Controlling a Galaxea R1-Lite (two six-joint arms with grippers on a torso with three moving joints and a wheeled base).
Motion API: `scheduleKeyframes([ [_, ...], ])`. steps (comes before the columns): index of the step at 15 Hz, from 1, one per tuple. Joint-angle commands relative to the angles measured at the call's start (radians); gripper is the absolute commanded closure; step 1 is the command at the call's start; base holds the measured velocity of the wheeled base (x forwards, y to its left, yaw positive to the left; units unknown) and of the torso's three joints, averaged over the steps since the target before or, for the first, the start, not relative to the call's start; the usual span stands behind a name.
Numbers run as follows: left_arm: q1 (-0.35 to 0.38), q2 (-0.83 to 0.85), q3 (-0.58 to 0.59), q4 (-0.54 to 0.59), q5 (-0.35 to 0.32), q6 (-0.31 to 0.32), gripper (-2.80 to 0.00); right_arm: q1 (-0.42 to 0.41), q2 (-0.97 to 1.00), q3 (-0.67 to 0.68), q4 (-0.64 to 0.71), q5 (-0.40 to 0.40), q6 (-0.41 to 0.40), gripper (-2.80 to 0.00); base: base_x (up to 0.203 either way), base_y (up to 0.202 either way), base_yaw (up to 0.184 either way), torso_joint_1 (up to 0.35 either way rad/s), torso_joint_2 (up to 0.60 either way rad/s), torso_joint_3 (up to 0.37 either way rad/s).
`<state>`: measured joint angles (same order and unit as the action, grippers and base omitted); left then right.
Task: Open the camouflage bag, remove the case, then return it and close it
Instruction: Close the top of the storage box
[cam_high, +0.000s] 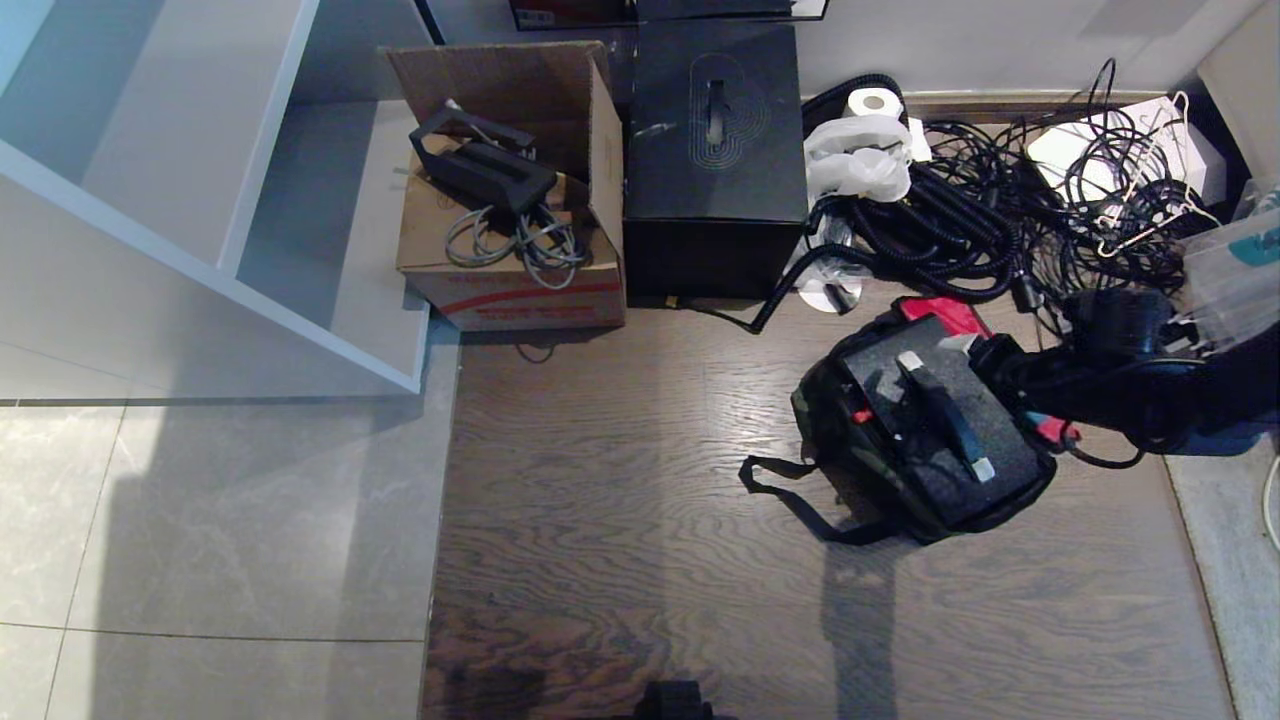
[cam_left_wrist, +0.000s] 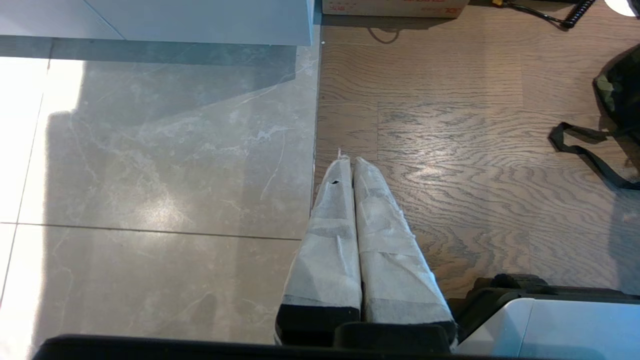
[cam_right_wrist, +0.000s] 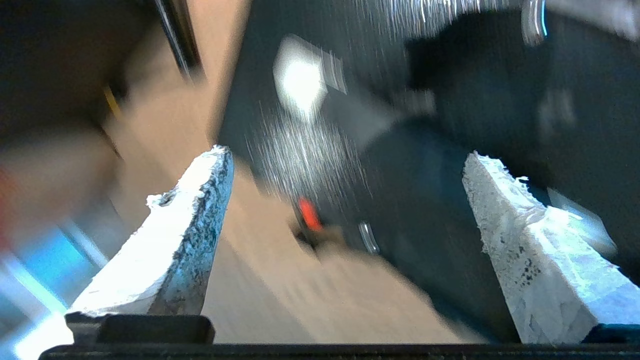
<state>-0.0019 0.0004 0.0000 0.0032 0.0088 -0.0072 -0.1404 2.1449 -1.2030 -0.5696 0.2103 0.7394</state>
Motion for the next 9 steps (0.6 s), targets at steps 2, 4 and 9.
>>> scheduleKeyframes([
  [2,0.000,0.000,0.000,0.000,0.000,0.000,0.00,-0.006,0.117,-0.170,-0.001,-0.018,0.066,-2.80,0.000,0.000,0.000,0.000,0.00,0.000],
  [4,0.000,0.000,0.000,0.000,0.000,0.000,0.00,-0.014,0.162,-0.277,0.000,-0.026,0.042,-2.80,0.000,0.000,0.000,0.000,0.00,0.000],
  [9,0.000,0.000,0.000,0.000,0.000,0.000,0.00,-0.016,0.321,-0.513,-0.090,-0.122,0.038,-2.80,0.000,0.000,0.000,0.000,0.00,0.000],
])
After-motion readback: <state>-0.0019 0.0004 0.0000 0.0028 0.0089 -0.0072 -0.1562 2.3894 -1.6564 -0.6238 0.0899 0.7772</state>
